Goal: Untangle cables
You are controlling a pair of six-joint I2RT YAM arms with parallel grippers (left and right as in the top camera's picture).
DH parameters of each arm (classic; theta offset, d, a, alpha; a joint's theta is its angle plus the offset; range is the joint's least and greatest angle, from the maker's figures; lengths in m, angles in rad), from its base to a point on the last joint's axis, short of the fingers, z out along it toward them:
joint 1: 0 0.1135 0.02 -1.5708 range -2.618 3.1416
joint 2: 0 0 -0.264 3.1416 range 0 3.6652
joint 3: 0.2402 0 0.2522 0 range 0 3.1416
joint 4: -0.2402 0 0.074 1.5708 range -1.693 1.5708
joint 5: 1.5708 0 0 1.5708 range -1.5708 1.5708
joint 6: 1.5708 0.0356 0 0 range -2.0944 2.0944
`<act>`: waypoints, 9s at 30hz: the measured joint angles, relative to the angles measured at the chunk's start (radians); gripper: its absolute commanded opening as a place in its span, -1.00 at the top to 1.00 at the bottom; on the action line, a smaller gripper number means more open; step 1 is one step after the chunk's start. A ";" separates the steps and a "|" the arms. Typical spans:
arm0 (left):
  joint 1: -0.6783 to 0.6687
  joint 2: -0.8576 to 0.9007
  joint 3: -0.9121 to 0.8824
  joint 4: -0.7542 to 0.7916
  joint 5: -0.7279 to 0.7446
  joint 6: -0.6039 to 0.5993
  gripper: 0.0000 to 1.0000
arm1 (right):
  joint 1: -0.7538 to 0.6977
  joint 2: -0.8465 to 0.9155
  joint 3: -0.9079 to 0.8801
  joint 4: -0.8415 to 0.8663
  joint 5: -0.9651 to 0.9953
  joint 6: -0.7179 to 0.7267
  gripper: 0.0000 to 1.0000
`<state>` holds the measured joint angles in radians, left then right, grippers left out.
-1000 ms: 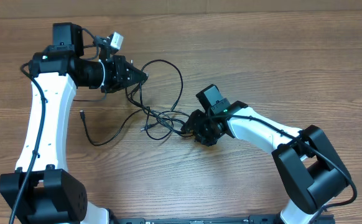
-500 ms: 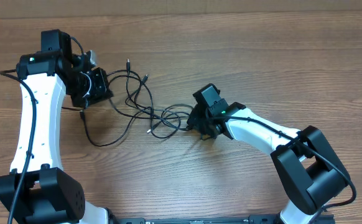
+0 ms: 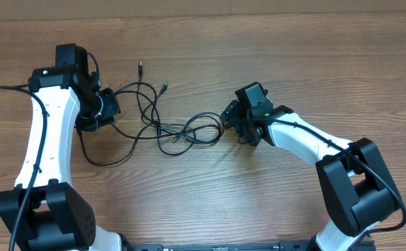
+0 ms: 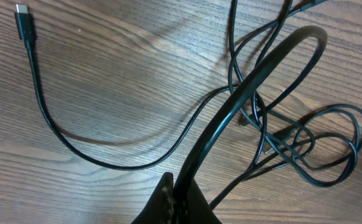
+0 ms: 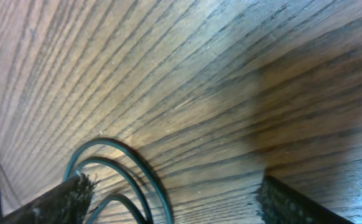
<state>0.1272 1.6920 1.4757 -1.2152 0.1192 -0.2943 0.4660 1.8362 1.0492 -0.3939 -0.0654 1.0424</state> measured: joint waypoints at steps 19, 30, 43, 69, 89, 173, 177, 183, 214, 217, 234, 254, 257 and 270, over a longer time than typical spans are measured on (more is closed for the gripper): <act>-0.053 0.002 0.161 -0.135 0.075 0.019 0.25 | 0.000 -0.002 0.001 -0.001 0.002 0.000 -0.22; -0.476 0.180 0.166 -0.048 0.131 0.058 0.63 | -0.293 -0.004 0.000 -0.180 -0.135 -0.115 -0.20; -0.727 0.484 0.166 0.237 0.109 -0.052 0.28 | -0.385 -0.017 0.009 -0.211 -0.129 -0.245 -0.62; -0.750 0.523 0.198 0.170 -0.048 -0.174 0.44 | -0.385 -0.017 0.007 -0.210 -0.117 -0.251 -0.52; -0.676 0.155 0.215 0.089 0.112 0.004 0.91 | -0.397 0.008 -0.025 -0.167 -0.712 -0.658 -0.91; -0.785 -0.019 0.253 -0.293 0.033 0.172 0.12 | -0.392 -0.014 -0.029 -0.143 -0.451 -0.623 -1.00; -0.786 -0.019 0.239 -0.316 0.040 0.105 -0.27 | -0.392 -0.014 -0.029 -0.143 -0.452 -0.623 -1.00; -0.649 -0.019 0.157 -0.311 -0.237 -0.264 -0.16 | -0.392 -0.014 -0.029 -0.143 -0.451 -0.624 -1.00; -0.376 -0.021 -0.238 0.118 -0.017 -0.433 -0.99 | -0.393 -0.014 -0.029 -0.142 -0.450 -0.623 -1.00; -0.376 -0.021 -0.238 0.118 -0.017 -0.433 -0.99 | -0.393 -0.014 -0.029 -0.142 -0.450 -0.623 -1.00; -0.376 -0.021 -0.238 0.118 -0.017 -0.433 -0.99 | -0.393 -0.014 -0.029 -0.142 -0.450 -0.624 -1.00; -0.271 -0.021 -0.241 0.161 0.024 -0.353 0.92 | -0.364 0.013 0.025 -0.401 -0.603 -0.752 0.92; -0.271 -0.021 -0.263 0.204 -0.003 -0.354 0.39 | -0.255 0.013 0.082 -0.385 -0.649 -0.785 0.20; -0.271 0.011 -0.464 0.524 0.001 -0.460 -0.12 | 0.104 0.013 0.084 -0.040 -0.564 -0.646 -0.07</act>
<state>-0.1440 1.7027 1.0119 -0.6910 0.1200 -0.7544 0.5701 1.8492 1.1332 -0.4339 -0.6292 0.3965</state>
